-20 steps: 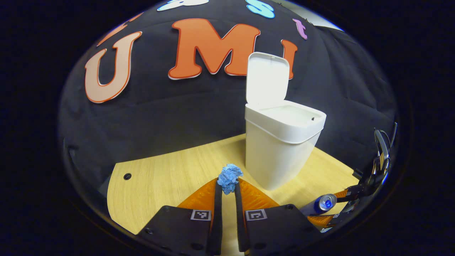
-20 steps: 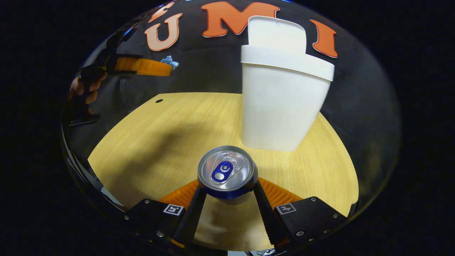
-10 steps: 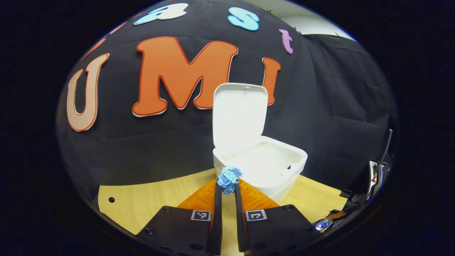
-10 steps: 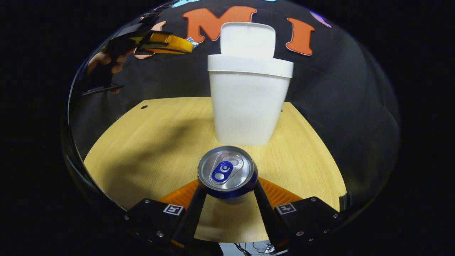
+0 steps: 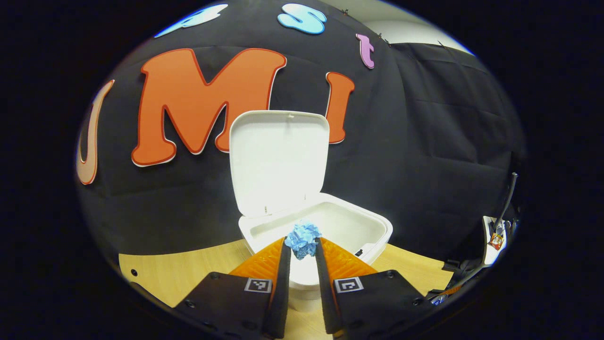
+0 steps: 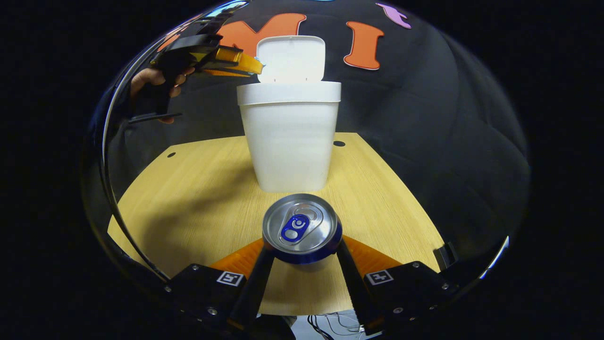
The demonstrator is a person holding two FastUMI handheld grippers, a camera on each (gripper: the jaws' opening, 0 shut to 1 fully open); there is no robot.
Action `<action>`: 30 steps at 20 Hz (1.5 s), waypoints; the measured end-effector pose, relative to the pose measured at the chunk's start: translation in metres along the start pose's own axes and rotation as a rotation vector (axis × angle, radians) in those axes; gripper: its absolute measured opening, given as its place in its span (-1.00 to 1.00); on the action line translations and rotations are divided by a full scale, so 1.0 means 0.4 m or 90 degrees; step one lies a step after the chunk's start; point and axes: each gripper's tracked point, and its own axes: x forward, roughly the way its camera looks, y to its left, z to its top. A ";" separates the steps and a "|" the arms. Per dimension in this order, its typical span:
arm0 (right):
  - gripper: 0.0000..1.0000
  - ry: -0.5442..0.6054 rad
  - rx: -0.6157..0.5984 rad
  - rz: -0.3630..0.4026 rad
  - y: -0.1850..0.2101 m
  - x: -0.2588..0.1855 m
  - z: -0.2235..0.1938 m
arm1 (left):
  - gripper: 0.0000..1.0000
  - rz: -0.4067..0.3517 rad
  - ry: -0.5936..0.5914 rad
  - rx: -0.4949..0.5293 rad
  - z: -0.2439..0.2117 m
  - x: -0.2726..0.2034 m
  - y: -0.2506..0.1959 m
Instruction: Press the lid of the desktop garbage bin to open it, pick up the crumpled paper on the desktop and throw it into the bin, then pick up the pop can on the desktop and drop it into the bin, and finally close the garbage bin lid.
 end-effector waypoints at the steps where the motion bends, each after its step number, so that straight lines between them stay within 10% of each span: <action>1: 0.58 -0.001 0.001 -0.001 0.001 -0.005 0.007 | -0.31 -0.004 0.007 0.000 -0.007 0.007 -0.008; 4: 0.58 -0.015 0.003 0.003 -0.006 -0.009 0.035 | 0.59 -0.007 0.014 0.004 -0.009 0.010 -0.012; 6: 0.58 -0.030 -0.003 0.003 -0.008 -0.010 0.076 | 0.82 -0.001 0.008 0.006 -0.004 -0.004 -0.001; 30: 0.58 -0.183 -0.119 0.020 -0.024 -0.045 0.619 | 0.94 0.193 0.058 -0.007 -0.257 -0.397 0.287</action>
